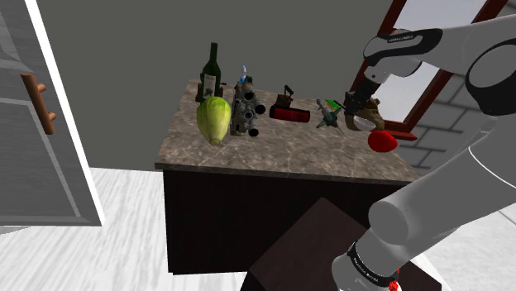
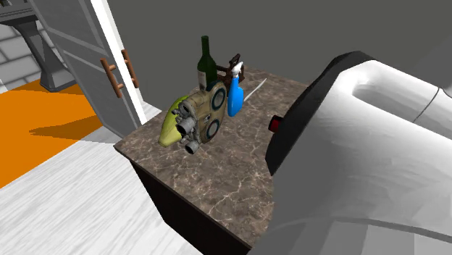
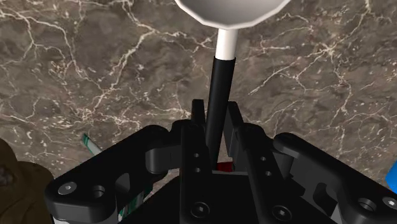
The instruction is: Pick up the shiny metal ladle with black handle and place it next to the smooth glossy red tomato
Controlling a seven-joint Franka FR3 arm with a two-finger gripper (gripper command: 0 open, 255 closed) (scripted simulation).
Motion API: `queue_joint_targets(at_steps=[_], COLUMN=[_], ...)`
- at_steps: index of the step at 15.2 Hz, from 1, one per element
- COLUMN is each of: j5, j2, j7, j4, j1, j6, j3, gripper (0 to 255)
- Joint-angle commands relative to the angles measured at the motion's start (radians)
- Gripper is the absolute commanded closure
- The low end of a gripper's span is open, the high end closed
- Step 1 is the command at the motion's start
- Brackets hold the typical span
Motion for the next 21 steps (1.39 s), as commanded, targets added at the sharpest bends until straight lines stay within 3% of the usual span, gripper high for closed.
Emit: queue_joint_targets(at_steps=[1, 2, 21], j5=[0.004, 0.009, 0.058], j2=[0.012, 0.025, 0.1], j7=[-0.061, -0.101, -0.158], j4=[0.01, 0.025, -0.159], j1=[-0.022, -0.036, -0.035], j6=[-0.003, -0.01, 0.239], j3=[-0.036, -0.06, -0.075], gripper=[255, 255, 255])
